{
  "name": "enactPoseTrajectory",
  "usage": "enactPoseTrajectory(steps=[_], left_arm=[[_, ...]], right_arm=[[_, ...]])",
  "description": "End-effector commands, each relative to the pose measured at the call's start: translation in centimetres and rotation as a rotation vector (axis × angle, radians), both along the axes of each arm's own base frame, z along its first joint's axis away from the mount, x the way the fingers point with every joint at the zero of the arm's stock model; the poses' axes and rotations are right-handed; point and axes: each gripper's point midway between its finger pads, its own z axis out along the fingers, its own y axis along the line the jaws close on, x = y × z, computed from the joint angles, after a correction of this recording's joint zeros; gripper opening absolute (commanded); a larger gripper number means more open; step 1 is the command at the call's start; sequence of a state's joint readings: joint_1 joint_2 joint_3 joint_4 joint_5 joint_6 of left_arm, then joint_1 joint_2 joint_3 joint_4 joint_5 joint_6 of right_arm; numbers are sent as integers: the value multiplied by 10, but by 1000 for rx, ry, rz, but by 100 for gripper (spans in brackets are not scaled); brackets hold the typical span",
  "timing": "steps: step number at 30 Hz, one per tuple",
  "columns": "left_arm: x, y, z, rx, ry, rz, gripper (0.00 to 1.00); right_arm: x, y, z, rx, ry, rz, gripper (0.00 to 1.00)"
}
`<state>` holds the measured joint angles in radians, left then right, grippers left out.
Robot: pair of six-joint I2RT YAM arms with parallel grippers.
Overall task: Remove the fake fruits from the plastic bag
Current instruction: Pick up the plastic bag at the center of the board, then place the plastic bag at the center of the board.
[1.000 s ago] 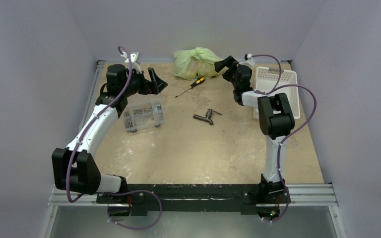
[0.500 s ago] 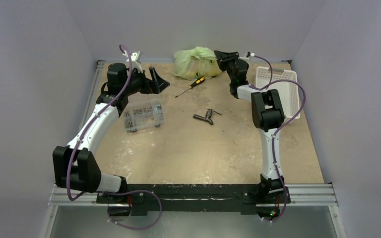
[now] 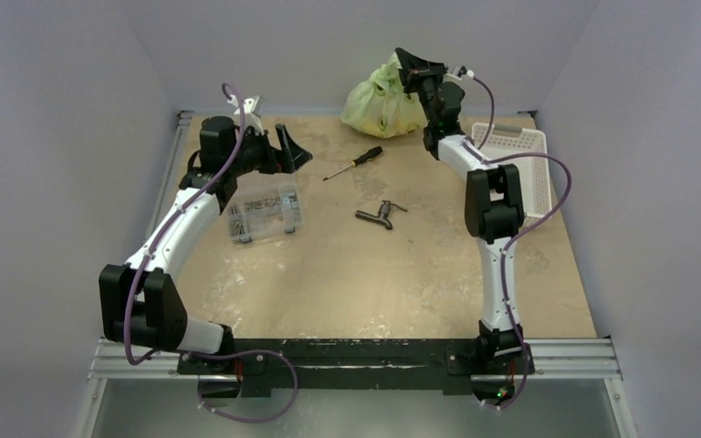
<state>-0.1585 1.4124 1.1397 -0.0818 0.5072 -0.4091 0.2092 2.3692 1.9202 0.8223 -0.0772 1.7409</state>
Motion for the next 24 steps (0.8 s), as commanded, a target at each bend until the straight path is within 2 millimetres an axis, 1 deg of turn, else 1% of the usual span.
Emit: enactPoseTrajectory(steps=[1, 2, 4, 6, 7, 8, 9, 11, 12, 14, 15, 16, 17, 19, 21, 24], left_arm=[[7, 1, 27, -6, -68, 22, 96], [7, 2, 28, -3, -69, 29, 96], [7, 4, 30, 2, -70, 37, 95], [5, 5, 34, 4, -70, 39, 94], [3, 6, 38, 5, -75, 41, 93], [1, 7, 42, 4, -82, 45, 93], [0, 9, 44, 6, -89, 54, 94], [-4, 13, 51, 12, -108, 74, 94], [-8, 16, 56, 17, -126, 85, 94], [-14, 21, 66, 29, -163, 104, 95], [-16, 23, 69, 36, -178, 113, 95], [-18, 26, 73, 39, -190, 123, 95], [-20, 28, 76, 39, -200, 134, 95], [-23, 28, 80, 28, -213, 136, 95], [-24, 25, 79, 16, -209, 122, 95], [-23, 19, 75, -5, -187, 89, 95]], right_arm=[[-62, 5, 117, 61, -198, 114, 0], [-75, 7, 124, 47, -217, 135, 0], [-104, 11, 132, 14, -236, 175, 0], [-136, 14, 128, -21, -240, 206, 0], [-154, 16, 130, -44, -256, 223, 0], [-169, 18, 125, -63, -253, 238, 0], [-185, 19, 124, -78, -257, 251, 0], [-210, 21, 112, -122, -242, 273, 0], [-221, 24, 99, -145, -216, 283, 0], [-242, 31, 84, -198, -186, 314, 0], [-253, 34, 80, -225, -183, 336, 0], [-260, 38, 70, -247, -171, 357, 0], [-267, 42, 60, -268, -160, 381, 0], [-275, 49, 35, -304, -128, 429, 0], [-285, 60, 9, -326, -95, 485, 0], [-298, 73, -22, -331, -77, 553, 0]])
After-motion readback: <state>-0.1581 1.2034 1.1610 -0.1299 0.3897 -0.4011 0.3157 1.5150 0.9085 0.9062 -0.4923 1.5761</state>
